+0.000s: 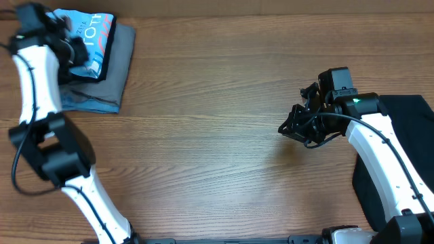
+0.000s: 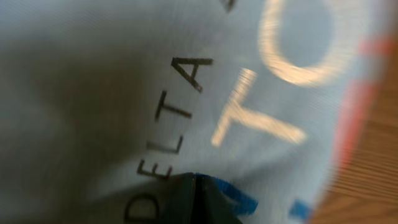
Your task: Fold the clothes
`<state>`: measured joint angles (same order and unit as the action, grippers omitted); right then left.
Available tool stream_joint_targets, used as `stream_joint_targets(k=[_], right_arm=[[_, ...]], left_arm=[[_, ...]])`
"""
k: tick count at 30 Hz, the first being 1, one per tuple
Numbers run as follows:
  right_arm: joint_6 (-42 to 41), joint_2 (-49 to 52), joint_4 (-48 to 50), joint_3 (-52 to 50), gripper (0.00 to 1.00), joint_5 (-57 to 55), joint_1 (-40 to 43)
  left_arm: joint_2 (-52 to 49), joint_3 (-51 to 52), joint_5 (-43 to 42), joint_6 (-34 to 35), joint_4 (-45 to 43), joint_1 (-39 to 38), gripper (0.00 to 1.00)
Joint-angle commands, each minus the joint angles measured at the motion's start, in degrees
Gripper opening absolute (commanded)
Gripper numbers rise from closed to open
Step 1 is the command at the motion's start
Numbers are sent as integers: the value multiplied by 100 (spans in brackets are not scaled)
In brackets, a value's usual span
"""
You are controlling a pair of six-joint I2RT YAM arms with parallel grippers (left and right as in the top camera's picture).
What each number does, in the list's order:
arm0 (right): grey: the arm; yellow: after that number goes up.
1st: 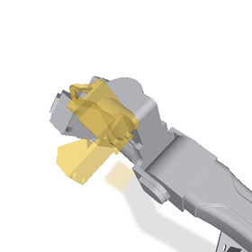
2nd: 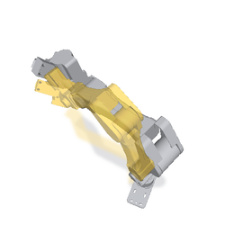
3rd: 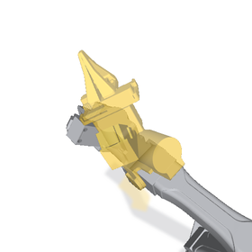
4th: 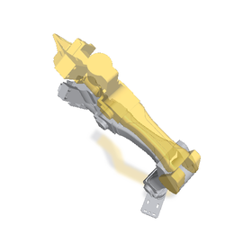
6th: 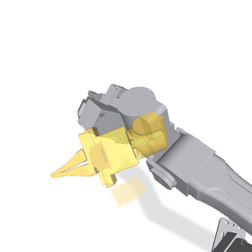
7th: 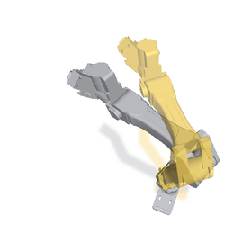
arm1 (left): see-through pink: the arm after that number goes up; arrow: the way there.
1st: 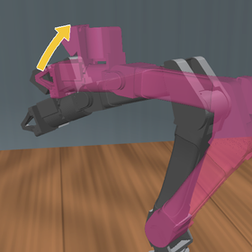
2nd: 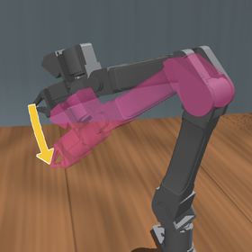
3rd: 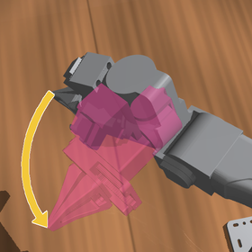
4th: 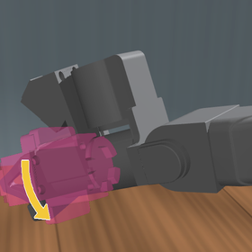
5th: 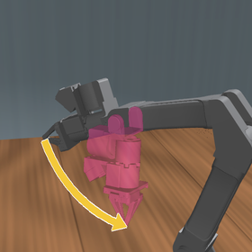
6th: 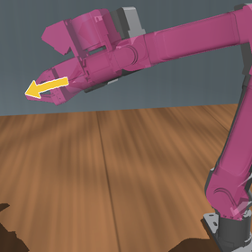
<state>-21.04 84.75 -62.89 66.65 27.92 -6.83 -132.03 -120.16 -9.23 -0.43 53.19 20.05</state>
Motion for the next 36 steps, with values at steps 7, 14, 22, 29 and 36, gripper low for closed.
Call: stream_joint_targets(k=[7,14,22,29,36], right_arm=[[-35,-63,-20,142,15,111,15],[59,-66,-22,168,15,39,15],[612,-444,-24,1147,18,0,15],[1008,-1283,-105,2483,25,-103,15],[1043,-2470,-109,2830,87,-85,15]], left_arm=[[-706,-46,-662,186,544,-216,4],[328,-138,-476,175,734,-297,21],[2411,-542,-706,-289,1716,-433,47],[4033,-542,-686,-426,2894,-1108,100],[4870,-542,-219,72,4122,-1786,100]])
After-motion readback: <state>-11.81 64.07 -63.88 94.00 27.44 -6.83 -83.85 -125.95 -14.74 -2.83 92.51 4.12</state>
